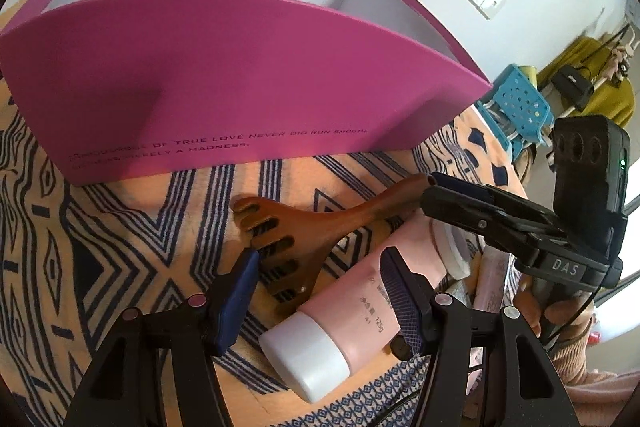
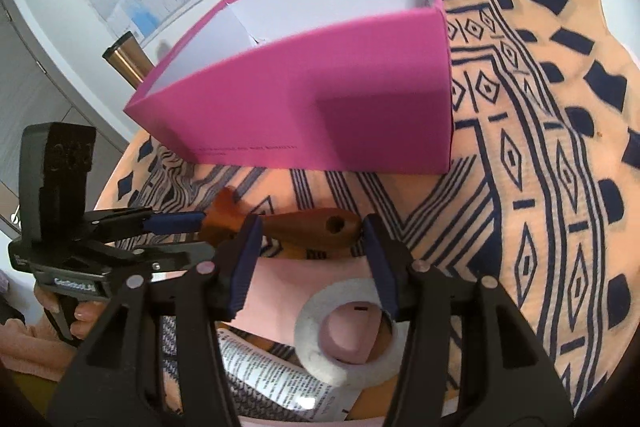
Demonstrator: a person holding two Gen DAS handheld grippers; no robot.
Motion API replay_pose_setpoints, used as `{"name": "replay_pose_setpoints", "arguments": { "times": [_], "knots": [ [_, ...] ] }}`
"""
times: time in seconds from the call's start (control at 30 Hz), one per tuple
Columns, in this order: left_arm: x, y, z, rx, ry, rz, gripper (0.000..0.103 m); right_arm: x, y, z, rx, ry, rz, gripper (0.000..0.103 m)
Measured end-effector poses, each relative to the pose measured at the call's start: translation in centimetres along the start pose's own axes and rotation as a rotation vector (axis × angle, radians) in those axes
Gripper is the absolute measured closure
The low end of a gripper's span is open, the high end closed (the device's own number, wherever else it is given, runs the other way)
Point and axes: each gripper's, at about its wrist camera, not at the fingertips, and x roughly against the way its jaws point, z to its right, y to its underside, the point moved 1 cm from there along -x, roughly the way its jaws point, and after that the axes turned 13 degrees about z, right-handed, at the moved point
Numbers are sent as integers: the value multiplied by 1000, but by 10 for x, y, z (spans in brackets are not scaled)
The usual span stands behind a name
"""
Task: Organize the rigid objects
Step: 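Grasp the brown wooden comb by its handle with the right gripper, then carry the wooden comb into the pink box and release it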
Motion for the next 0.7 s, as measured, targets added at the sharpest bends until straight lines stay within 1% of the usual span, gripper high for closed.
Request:
{"name": "replay_pose_setpoints", "arguments": {
  "times": [0.23,0.4,0.7],
  "knots": [
    [11,-3,0,2,-4,23,40,8,-5,-10,21,-8,29,48],
    [23,-6,3,1,10,49,40,15,-8,-14,24,-9,50,49],
    [43,-11,8,-7,12,96,40,28,-17,-25,44,-21,92,50]
  ]
}}
